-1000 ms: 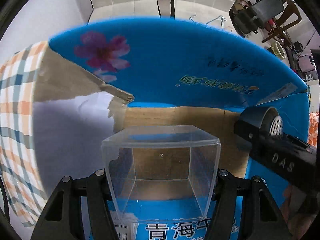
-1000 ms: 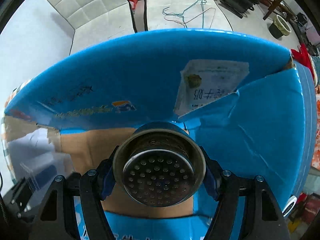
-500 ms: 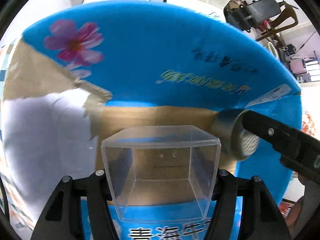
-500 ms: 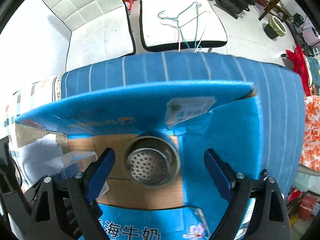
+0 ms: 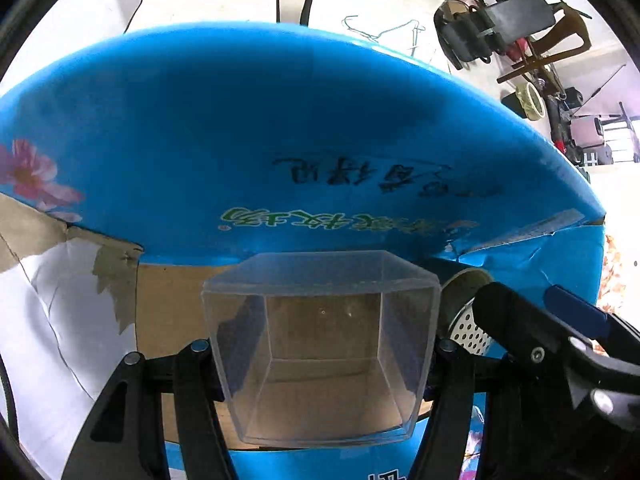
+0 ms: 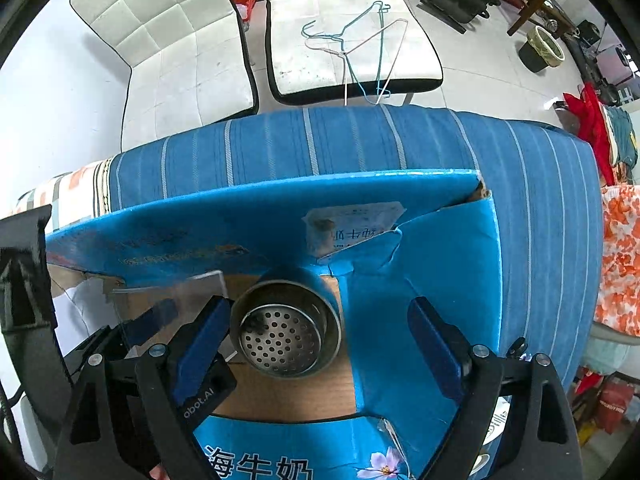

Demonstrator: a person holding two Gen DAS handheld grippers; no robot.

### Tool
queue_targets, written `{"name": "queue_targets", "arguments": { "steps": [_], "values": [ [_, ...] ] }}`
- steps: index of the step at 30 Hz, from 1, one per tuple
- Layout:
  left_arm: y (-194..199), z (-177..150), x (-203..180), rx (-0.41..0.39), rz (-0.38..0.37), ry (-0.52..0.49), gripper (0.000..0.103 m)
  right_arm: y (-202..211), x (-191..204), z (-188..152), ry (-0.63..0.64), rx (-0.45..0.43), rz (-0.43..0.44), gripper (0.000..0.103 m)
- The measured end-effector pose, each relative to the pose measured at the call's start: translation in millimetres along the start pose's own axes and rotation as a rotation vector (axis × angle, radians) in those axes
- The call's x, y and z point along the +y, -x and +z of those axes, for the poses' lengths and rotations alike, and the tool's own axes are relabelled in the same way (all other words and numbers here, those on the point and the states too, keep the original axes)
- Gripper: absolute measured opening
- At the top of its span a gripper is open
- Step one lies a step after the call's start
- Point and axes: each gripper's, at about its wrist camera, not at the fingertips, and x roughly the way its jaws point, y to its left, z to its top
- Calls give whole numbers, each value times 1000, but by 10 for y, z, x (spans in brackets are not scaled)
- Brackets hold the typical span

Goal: Organize rigid objects
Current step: 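Lower both held objects into the box and open both tools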

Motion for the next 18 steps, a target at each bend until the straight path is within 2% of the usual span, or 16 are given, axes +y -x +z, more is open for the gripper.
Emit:
{"name": "queue_targets", "arguments": {
  "steps": [2,3,4,10,11,12,18],
  "values": [
    [26,-5,-22,-6,43,-11,76,15,-18,-23,-4,-4,1,93],
    [34,-3,-32,-10,65,-16,87,31,-18,-40,-8,-7,3,92],
    [44,6,-45,-17,73,-17,91,49,-25,-47,-11,-13,4,92],
    [195,-92,-26,-44,88,-30,101,242,-107,-156,-8,-40,14,93],
    [251,-142,-4,-50,91,-31,101,294,-123,-195,-3,-52,14,96],
    [301,-204,24,-59,100,-32,101,352,-140,-245,2,-67,11,103],
    [553,-463,153,-142,187,-43,103,626,-179,-636,61,-150,-19,103]
  ]
}}
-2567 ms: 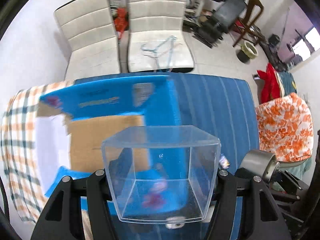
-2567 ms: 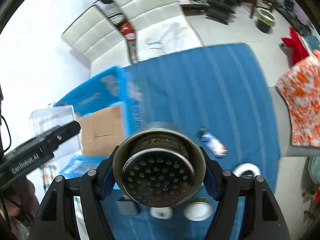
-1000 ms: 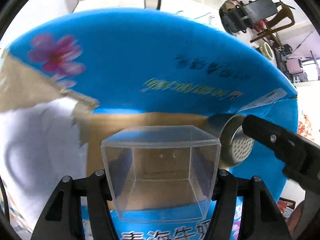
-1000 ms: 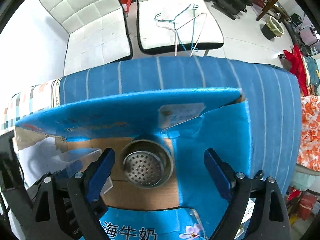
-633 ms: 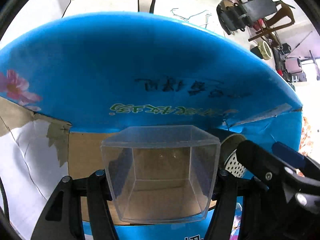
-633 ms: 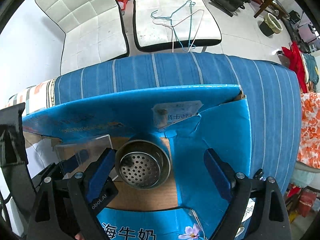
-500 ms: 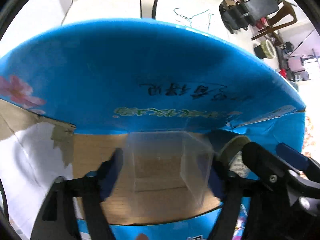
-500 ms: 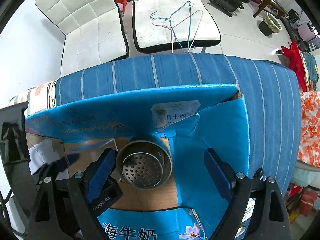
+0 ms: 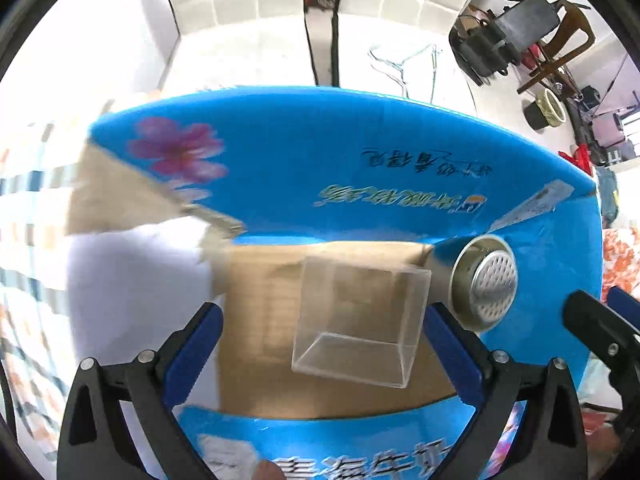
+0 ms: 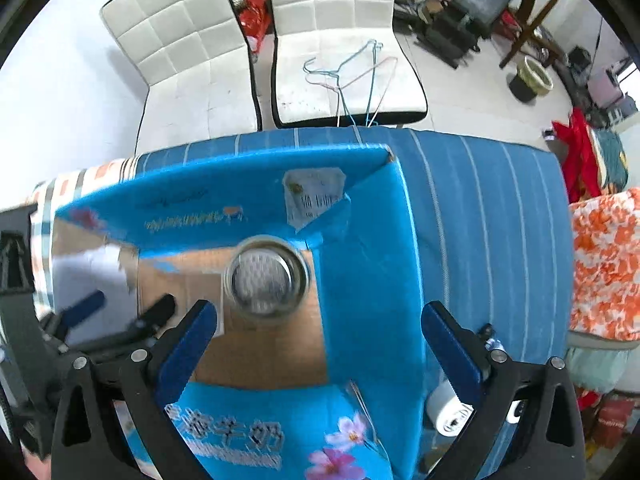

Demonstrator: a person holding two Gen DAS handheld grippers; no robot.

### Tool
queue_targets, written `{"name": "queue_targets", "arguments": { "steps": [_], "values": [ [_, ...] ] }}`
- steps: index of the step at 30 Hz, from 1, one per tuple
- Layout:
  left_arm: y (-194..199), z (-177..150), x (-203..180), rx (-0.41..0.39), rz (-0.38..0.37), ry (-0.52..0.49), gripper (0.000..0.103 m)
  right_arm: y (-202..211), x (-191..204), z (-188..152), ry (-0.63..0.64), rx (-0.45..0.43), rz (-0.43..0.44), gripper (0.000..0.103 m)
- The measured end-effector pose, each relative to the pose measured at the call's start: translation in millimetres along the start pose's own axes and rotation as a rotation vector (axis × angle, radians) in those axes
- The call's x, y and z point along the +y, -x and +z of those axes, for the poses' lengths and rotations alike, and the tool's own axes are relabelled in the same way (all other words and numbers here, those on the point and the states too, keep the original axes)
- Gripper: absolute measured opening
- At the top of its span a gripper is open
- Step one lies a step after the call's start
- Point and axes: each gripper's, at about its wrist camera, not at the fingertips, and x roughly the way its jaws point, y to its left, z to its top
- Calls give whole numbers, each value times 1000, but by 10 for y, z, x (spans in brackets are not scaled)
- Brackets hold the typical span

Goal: Organize rigid objects
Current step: 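Lower both held objects into the box and open both tools, then lift both tools out of the box toward the table objects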

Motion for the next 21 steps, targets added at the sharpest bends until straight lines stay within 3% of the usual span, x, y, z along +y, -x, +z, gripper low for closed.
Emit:
{"name": "queue_targets", "arguments": {
  "steps": [7,21],
  "values": [
    [395,-325,127,-93,83,-18,103,308,46,-506,41,-37,52,103],
    [1334,-815,-67,-290,114,-46,103,1288,78,-1326,59,-176,162,103]
  ]
}}
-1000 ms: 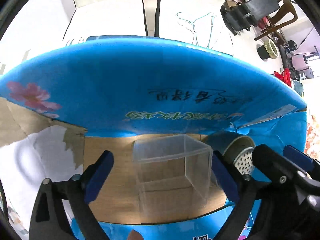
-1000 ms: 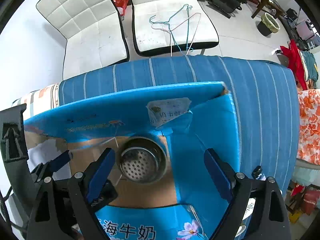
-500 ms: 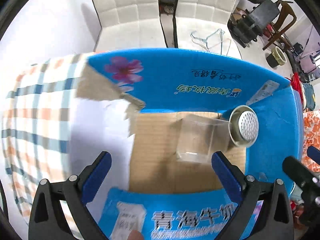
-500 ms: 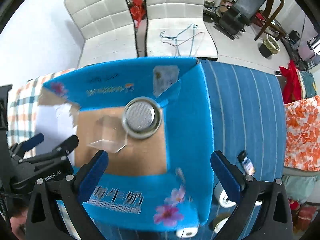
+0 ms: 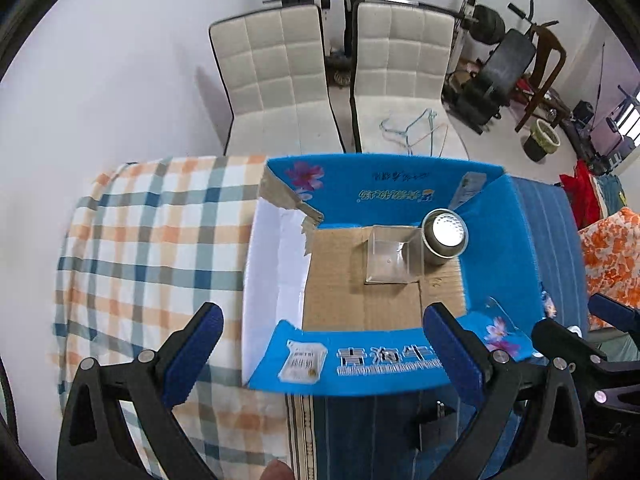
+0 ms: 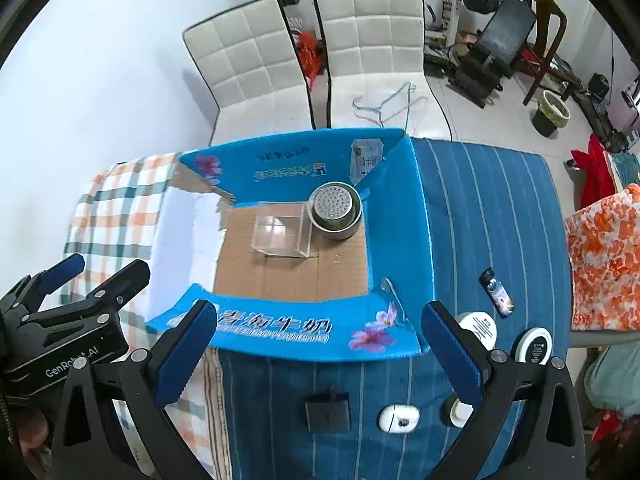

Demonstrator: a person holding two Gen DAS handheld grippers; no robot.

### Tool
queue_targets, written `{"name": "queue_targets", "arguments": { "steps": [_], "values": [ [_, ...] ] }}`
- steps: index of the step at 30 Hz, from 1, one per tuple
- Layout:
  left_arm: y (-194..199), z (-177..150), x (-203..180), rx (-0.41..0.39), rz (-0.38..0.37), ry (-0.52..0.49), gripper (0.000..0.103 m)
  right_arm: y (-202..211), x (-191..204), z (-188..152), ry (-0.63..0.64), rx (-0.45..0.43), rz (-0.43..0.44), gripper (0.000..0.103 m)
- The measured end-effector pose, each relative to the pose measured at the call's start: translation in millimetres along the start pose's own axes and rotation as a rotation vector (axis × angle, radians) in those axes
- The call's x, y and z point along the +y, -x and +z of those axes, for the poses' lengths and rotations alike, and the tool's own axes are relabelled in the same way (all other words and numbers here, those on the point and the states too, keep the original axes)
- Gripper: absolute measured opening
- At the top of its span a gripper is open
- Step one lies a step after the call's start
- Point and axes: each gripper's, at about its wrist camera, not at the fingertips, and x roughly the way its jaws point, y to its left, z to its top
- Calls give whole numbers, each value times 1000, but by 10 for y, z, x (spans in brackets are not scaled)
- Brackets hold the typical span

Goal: Organize rigid objects
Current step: 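Lift both tools out of the box toward the table objects, then grasp the grey charger with the left tool while the right tool grasps the black-lidded jar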

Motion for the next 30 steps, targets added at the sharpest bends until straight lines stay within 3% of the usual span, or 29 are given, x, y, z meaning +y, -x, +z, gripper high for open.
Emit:
{"name": "queue_targets", "arguments": {
  "steps": [10,17,20,30],
  "values": [
    [757,-288,-168,-81,9,31,103,718,-244,-319,0,-67,79,103],
    [858,-529,-499,-80,-13,45,103,784,-1034,-524,-86,-41,33,103],
    [666,-680,-664,-26,-23,54,103,669,-1466,-612,-143,-7,0,103],
    [-536,-1308,-1281,275,-71,92,103,-52,-2867,-932,-317,102,-118,103]
  ]
}}
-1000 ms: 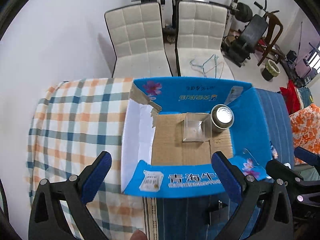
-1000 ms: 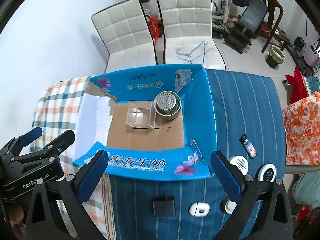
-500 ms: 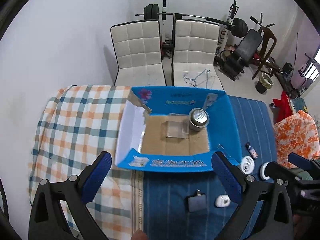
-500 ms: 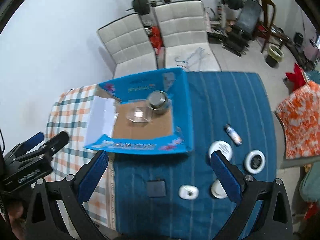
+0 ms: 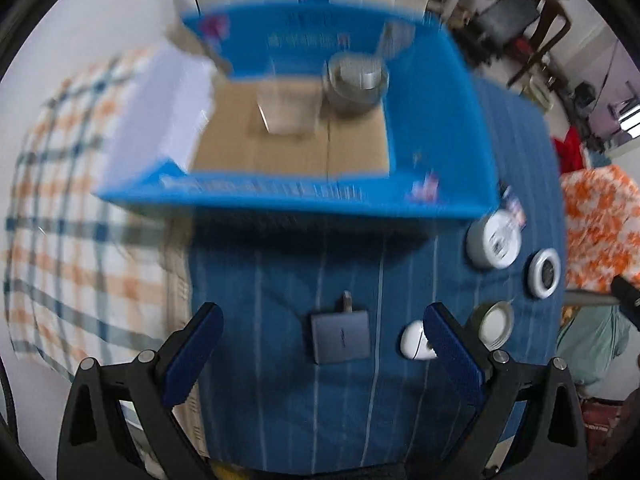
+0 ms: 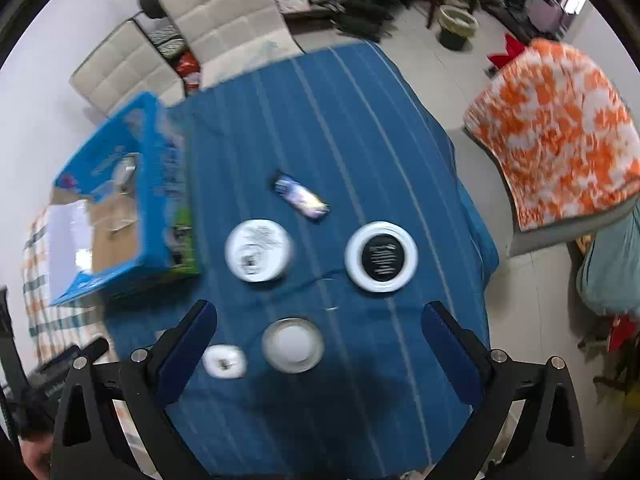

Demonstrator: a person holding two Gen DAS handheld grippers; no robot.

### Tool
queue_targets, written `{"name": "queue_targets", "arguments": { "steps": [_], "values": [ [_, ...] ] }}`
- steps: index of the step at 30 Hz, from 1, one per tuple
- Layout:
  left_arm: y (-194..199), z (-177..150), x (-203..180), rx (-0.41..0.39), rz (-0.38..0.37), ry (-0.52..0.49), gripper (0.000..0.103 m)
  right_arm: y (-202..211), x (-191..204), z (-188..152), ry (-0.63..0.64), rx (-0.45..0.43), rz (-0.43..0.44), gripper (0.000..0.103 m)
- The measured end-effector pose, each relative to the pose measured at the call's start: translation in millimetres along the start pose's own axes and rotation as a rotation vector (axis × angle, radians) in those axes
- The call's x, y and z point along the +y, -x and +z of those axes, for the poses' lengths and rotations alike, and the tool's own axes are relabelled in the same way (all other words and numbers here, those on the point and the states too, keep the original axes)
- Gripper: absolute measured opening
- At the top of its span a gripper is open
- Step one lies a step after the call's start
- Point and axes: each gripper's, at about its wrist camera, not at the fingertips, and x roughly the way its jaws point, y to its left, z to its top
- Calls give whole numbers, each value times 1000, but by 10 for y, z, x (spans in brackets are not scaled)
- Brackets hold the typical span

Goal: Organize rigid objects
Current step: 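Grasp the grey charger with the left tool while the right tool grasps the black-lidded jar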

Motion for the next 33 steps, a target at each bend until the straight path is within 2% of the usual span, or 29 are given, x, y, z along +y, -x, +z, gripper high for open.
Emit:
{"name": "queue_targets", "arguments": {
  "steps": [4,8,12,20,22,24,26,30,33],
  "values": [
    [-479,-108,-112,90,-3,47,103,-430,-244,101,-13,26,-53,103],
    [-824,-184,-182,131,24,76,103,-929,-314,208,-12,68,-89,103],
    [-1060,-264,-178,161,44,108,103,-1258,-375,284,-20,103,-104,103],
    [-1371,-494,-170,215,53,150,103,-1523,-411,325,-12,131,-90,103],
    [-1421,-531,-168,218,46,151,96,-1552,-433,318,-19,130,-86,103],
    [-1417,-566,-196,197,56,140,95,-1588,-462,308,-27,132,-85,98],
    [-1417,-555,-245,183,58,130,93,-1635,-465,300,-30,132,-95,98],
    [-1331,-540,-362,151,66,94,73,-1629,-412,279,-6,97,-128,93],
    [-1298,-548,-385,138,69,94,67,-1613,-390,276,-2,74,-139,90]
  ]
}}
